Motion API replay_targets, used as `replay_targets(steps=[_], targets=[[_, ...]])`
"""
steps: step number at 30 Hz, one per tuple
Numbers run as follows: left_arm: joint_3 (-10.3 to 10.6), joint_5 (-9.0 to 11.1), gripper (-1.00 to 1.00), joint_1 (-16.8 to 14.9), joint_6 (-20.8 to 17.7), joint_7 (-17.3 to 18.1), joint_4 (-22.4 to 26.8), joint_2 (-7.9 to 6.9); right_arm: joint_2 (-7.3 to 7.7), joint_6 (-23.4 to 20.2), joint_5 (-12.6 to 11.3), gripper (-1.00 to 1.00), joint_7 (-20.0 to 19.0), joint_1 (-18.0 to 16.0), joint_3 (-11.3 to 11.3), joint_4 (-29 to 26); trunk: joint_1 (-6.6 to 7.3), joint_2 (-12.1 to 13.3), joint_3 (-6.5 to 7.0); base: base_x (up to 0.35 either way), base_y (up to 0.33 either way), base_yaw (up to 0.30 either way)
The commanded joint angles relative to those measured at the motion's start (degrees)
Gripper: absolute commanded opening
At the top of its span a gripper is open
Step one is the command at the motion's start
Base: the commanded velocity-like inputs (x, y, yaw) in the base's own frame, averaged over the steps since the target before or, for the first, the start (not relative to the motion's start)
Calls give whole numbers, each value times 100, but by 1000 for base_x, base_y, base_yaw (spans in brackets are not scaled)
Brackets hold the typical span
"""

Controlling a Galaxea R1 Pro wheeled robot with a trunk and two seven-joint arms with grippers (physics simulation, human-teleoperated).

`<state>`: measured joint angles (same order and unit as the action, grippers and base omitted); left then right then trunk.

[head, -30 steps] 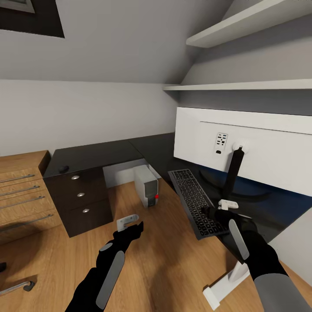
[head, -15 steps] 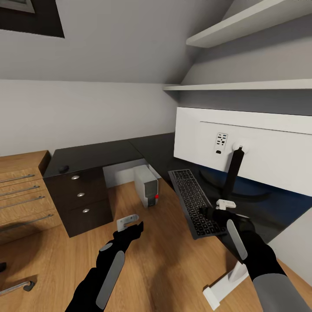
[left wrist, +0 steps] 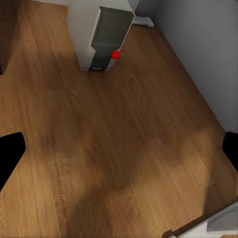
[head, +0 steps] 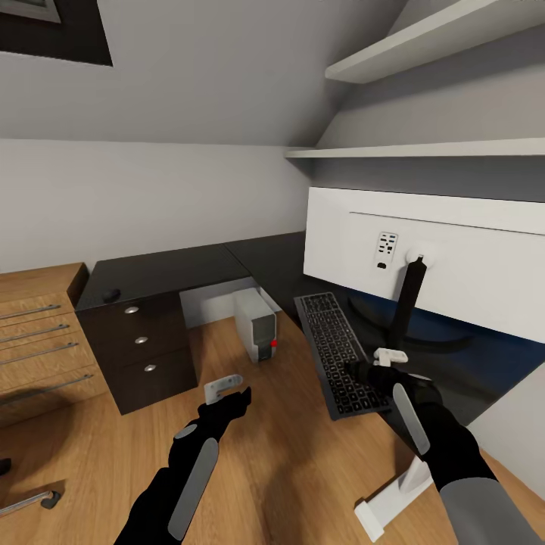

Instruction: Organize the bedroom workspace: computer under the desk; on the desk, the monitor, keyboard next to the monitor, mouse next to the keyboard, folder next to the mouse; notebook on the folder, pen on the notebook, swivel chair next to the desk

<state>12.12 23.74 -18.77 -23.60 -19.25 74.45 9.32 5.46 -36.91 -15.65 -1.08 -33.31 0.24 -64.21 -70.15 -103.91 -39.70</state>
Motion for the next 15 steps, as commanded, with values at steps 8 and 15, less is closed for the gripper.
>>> replay_targets(steps=[8, 15], targets=[[9, 60, 100, -4, -14, -53, 8, -1, -52, -26, 10, 100, -11, 0, 124, 489, 0, -2, -7, 0, 0, 0], [9, 60, 100, -4, -14, -53, 8, -1, -104, -26, 10, 100, -6, 2, 124, 489, 0, -2, -7, 0, 0, 0]])
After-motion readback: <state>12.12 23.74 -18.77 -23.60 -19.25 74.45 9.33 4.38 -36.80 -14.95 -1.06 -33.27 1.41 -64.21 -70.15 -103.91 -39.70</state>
